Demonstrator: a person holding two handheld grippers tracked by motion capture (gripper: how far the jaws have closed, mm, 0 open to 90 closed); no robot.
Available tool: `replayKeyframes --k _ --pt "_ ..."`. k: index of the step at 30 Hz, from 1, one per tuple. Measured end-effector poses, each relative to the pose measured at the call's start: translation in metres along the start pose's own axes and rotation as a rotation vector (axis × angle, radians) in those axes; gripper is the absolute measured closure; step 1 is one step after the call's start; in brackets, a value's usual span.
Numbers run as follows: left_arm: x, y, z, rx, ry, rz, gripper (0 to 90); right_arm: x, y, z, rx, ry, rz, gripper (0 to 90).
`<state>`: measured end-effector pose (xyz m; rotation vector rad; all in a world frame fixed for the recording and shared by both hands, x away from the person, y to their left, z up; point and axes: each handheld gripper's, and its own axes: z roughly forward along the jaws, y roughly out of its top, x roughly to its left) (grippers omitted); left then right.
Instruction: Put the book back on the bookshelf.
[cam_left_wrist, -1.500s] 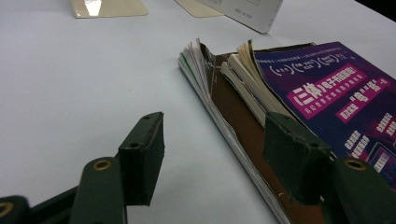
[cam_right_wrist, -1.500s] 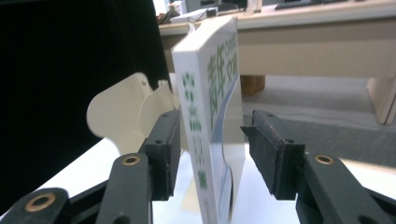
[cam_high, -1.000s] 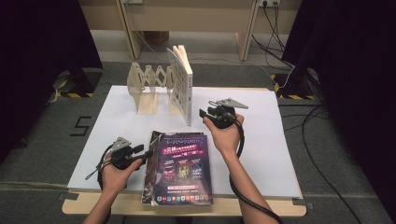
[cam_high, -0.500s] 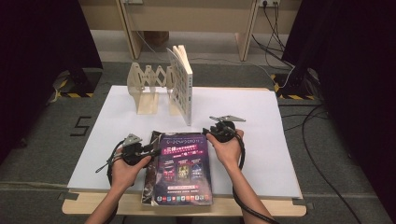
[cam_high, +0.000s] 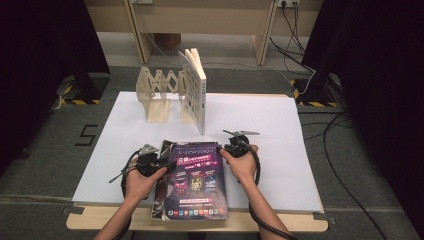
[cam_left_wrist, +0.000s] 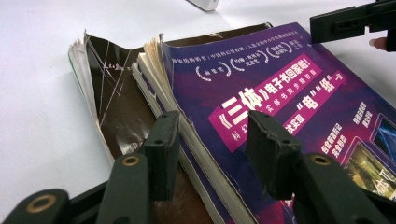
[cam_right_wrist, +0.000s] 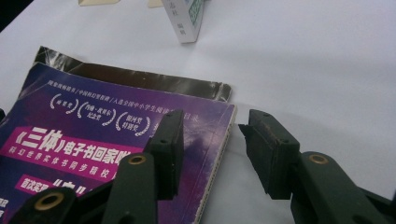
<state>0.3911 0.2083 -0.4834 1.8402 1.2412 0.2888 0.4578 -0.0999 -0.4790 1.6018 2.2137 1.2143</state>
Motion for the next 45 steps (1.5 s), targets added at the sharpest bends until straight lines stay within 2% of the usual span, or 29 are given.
replayKeyframes --k 4,9,17,21,22,23,24,25,29,33,40,43,45 --pt "-0.001 0.000 0.001 0.004 0.000 0.004 54.3 0.000 -0.001 0.002 0.005 0.011 0.008 57.1" --pt "-0.001 0.000 0.001 0.012 0.003 0.018 55.2 0.000 0.000 0.006 0.010 0.040 0.042 56.9" --pt "-0.002 0.000 0.002 0.017 0.016 0.041 55.9 0.002 0.001 0.007 0.017 0.031 0.037 56.4" --pt "-0.003 0.000 0.002 0.023 0.024 0.058 56.2 0.005 0.004 0.005 0.018 0.000 -0.007 61.1" --pt "-0.003 0.000 0.002 0.023 0.024 0.058 56.4 0.007 0.004 0.005 0.025 -0.001 0.011 61.5" --pt "-0.003 0.000 0.002 0.022 0.025 0.059 56.4 0.006 0.005 0.005 0.018 -0.003 -0.011 61.7" --pt "-0.003 0.000 0.002 0.022 0.025 0.059 56.4 0.006 0.005 0.005 0.018 -0.003 -0.011 61.7" --pt "-0.003 0.000 0.002 0.022 0.024 0.060 56.5 0.006 0.005 0.005 0.019 0.006 0.017 62.2" --pt "-0.003 0.000 0.002 0.021 0.020 0.059 56.4 0.004 0.005 0.003 0.012 0.024 0.033 63.6" --pt "-0.003 0.000 0.002 0.021 0.021 0.060 56.5 0.007 0.007 0.000 -0.003 0.012 0.009 63.5" --pt "-0.003 0.000 0.002 0.023 0.027 0.065 56.6 0.010 0.009 -0.007 -0.027 0.028 0.005 63.7" --pt "-0.003 0.000 0.002 0.020 0.030 0.065 56.8 0.011 0.011 -0.012 -0.050 0.058 0.049 64.3" --pt "-0.003 0.000 0.001 0.021 0.038 0.074 56.9 0.012 0.014 -0.014 -0.058 0.075 0.063 64.3"
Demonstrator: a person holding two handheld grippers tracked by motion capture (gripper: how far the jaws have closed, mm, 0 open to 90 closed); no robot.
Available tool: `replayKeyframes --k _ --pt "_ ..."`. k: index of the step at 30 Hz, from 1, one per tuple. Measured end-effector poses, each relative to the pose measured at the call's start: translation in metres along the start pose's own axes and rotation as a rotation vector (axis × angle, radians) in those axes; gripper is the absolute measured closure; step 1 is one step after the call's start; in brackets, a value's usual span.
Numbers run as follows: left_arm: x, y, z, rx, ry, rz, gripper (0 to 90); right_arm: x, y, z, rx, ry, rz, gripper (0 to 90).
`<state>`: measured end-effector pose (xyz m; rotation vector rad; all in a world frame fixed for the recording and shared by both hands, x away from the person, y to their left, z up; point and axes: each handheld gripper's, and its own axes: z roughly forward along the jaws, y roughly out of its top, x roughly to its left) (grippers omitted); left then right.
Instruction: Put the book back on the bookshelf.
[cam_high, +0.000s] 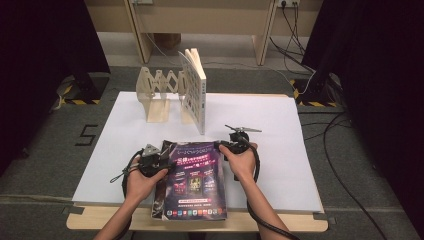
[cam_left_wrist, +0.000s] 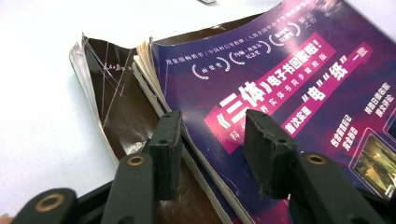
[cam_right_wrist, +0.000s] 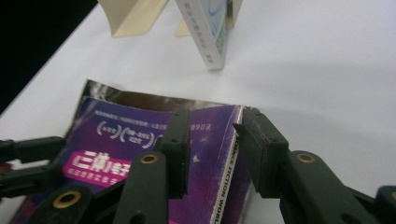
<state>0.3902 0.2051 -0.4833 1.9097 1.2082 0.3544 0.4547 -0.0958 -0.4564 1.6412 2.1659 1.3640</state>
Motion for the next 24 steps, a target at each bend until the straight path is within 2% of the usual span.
replayKeyframes --k 7,11,14,17,24 --pt "0.0006 -0.0002 -0.0001 -0.003 0.003 -0.008 57.2 0.0064 0.0052 -0.0034 -0.001 0.016 -0.008 64.2" --pt "0.0005 -0.0004 -0.0001 -0.004 0.005 -0.011 57.3 0.0023 0.0022 -0.0014 0.018 0.018 0.009 64.0" --pt "0.0005 -0.0003 -0.0003 -0.004 0.004 -0.010 57.3 -0.0004 -0.0014 -0.0008 0.033 0.027 0.042 64.1" --pt "0.0004 0.0000 -0.0006 -0.001 0.007 -0.007 57.2 -0.0016 -0.0036 0.0007 0.053 0.025 0.036 64.1" --pt "0.0014 -0.0002 -0.0007 -0.003 0.006 -0.012 57.2 -0.0020 -0.0029 -0.0001 0.063 0.048 0.058 64.2"
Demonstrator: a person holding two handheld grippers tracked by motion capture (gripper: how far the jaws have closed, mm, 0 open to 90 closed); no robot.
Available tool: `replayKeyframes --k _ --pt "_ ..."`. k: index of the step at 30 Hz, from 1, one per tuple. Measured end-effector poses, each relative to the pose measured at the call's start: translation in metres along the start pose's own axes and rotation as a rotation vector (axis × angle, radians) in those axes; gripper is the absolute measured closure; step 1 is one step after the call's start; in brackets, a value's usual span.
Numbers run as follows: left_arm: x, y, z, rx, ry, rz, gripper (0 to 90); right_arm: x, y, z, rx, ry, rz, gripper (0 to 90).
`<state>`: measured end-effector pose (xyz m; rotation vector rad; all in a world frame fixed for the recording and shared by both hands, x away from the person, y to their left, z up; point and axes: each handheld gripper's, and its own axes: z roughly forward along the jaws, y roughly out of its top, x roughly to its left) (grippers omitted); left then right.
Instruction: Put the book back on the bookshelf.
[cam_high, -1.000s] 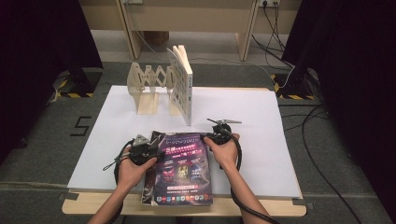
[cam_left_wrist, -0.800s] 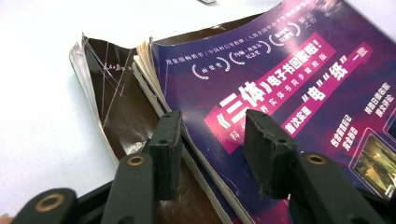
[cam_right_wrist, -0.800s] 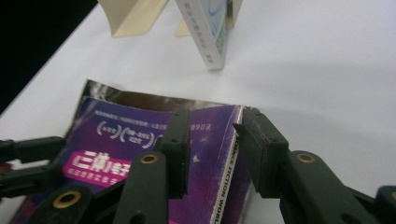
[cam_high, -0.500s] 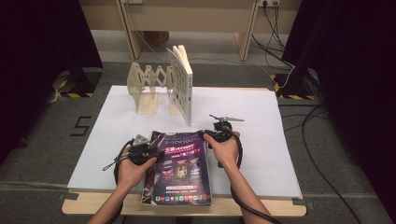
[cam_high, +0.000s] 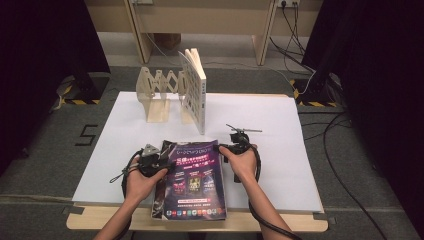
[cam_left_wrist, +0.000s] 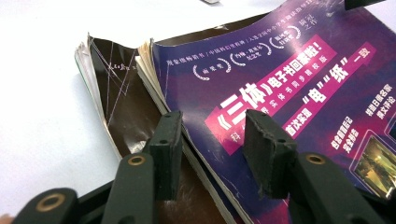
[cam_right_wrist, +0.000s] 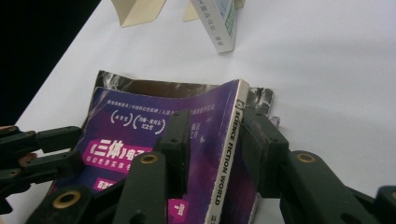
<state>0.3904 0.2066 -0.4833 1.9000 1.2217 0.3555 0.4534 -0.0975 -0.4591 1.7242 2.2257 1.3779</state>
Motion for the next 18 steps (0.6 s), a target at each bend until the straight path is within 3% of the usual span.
replayKeyframes --k 7,9,12,18 --pt "0.0001 0.0001 -0.0002 -0.001 0.002 0.001 57.1 0.0009 -0.0015 -0.0014 0.012 0.014 0.018 65.5" --pt "-0.0001 0.0001 -0.0002 -0.002 0.004 0.002 57.0 0.0021 -0.0030 0.0019 0.054 0.073 0.037 67.0" --pt "0.0003 -0.0002 -0.0009 -0.002 0.007 0.003 57.1 0.0083 -0.0048 0.0050 0.053 0.054 0.009 68.0" --pt "0.0009 0.0000 -0.0013 -0.001 0.006 0.004 56.9 0.0090 -0.0008 0.0050 0.062 0.063 0.011 73.9"
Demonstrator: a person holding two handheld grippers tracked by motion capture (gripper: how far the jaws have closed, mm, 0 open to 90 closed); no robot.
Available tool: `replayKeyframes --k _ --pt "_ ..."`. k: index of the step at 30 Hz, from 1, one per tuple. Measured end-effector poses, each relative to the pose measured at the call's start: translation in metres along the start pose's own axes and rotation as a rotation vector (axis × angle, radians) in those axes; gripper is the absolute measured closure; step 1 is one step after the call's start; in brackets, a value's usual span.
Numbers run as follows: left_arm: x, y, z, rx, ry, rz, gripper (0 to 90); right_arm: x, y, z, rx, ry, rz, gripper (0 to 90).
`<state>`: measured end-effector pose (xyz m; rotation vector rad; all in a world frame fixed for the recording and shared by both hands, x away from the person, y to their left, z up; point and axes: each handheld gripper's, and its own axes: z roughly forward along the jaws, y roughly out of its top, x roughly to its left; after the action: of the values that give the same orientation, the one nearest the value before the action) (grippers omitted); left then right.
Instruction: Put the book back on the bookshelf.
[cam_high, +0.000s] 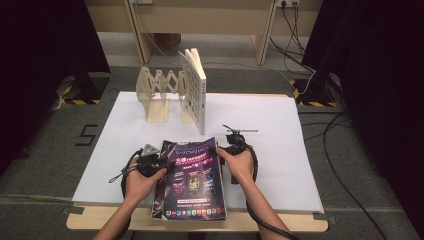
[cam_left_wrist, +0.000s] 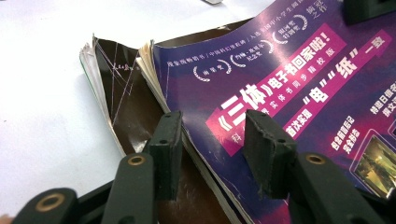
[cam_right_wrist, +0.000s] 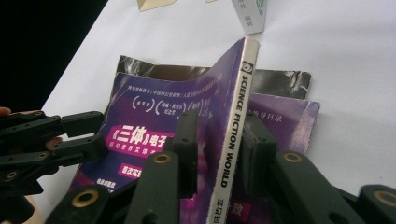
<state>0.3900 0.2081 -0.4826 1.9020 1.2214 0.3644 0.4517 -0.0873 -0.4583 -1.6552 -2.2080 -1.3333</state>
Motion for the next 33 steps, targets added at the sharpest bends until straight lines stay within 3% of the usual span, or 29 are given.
replayKeyframes --k 17,26,27,33 --pt "0.002 0.001 -0.001 -0.002 0.008 0.004 52.9 0.006 0.004 -0.004 -0.004 0.031 0.036 81.3" --pt "0.005 0.005 -0.011 -0.036 0.020 -0.020 46.2 0.015 0.008 -0.007 -0.026 0.068 0.043 83.1" --pt "0.006 0.006 -0.012 -0.040 0.024 -0.016 45.2 0.016 0.009 -0.008 -0.037 0.089 0.049 83.3" --pt "0.005 0.010 -0.019 -0.062 0.029 -0.006 44.0 0.021 0.012 -0.011 -0.056 0.099 0.039 83.4"
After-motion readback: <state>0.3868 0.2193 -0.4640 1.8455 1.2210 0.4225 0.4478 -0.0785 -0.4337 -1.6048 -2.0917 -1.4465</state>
